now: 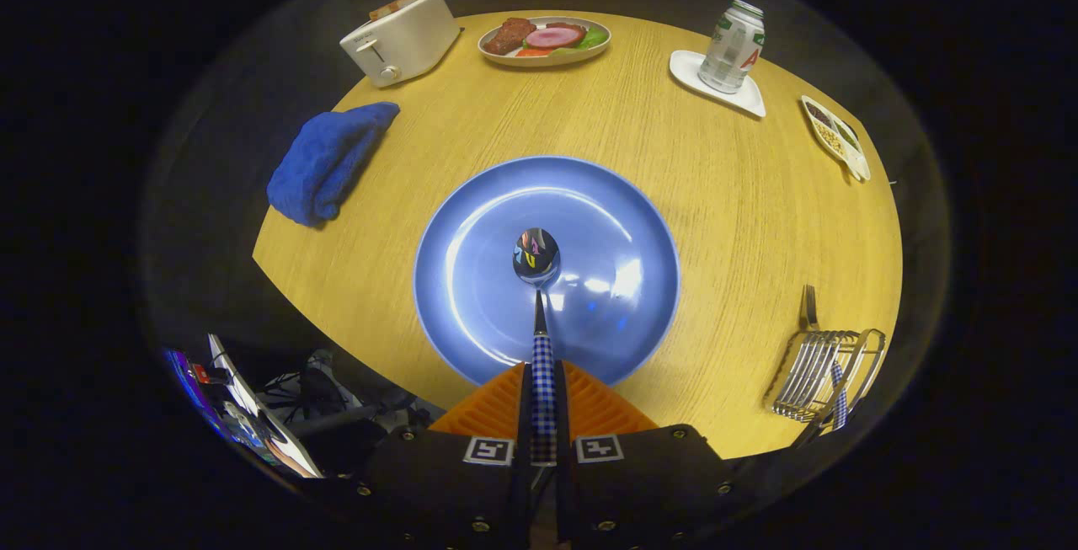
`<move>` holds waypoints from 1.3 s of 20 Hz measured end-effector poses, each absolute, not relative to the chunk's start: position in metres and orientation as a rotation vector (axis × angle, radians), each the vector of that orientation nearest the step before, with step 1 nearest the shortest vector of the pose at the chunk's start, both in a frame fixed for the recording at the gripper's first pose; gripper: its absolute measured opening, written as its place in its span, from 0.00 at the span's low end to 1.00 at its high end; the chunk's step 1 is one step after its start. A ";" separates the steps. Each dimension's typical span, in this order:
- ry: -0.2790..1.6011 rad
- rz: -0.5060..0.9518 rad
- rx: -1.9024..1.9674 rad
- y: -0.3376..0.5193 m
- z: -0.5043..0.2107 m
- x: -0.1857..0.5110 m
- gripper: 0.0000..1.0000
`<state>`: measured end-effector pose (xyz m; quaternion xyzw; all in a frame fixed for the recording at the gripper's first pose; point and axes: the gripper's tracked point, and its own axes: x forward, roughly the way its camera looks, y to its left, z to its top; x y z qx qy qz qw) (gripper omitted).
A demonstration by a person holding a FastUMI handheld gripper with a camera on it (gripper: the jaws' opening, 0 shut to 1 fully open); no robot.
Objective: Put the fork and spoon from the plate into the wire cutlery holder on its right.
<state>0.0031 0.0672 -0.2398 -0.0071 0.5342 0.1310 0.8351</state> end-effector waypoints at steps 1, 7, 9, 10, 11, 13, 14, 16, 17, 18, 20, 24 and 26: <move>1.133 0.281 -0.007 0.065 -0.241 0.003 0.13; 1.078 0.267 -0.021 0.037 -0.202 0.008 0.13; 1.080 0.268 -0.039 0.025 -0.197 0.012 0.13; 1.091 0.267 -0.042 0.020 -0.197 0.013 0.13; 1.098 0.273 -0.049 0.017 -0.198 0.013 0.13; 1.112 0.288 -0.072 0.014 -0.196 0.014 0.13; 1.113 0.296 -0.088 0.011 -0.191 0.015 0.13; 1.113 0.305 -0.130 0.004 -0.181 0.022 0.13; 1.112 0.309 -0.147 0.001 -0.175 0.027 0.13; 1.104 0.315 -0.166 -0.002 -0.168 0.033 0.13; 1.094 0.329 -0.205 0.000 -0.153 0.044 0.13; 1.095 0.373 -0.260 0.008 -0.144 0.058 0.13; 1.128 0.405 -0.285 0.006 -0.159 0.053 0.12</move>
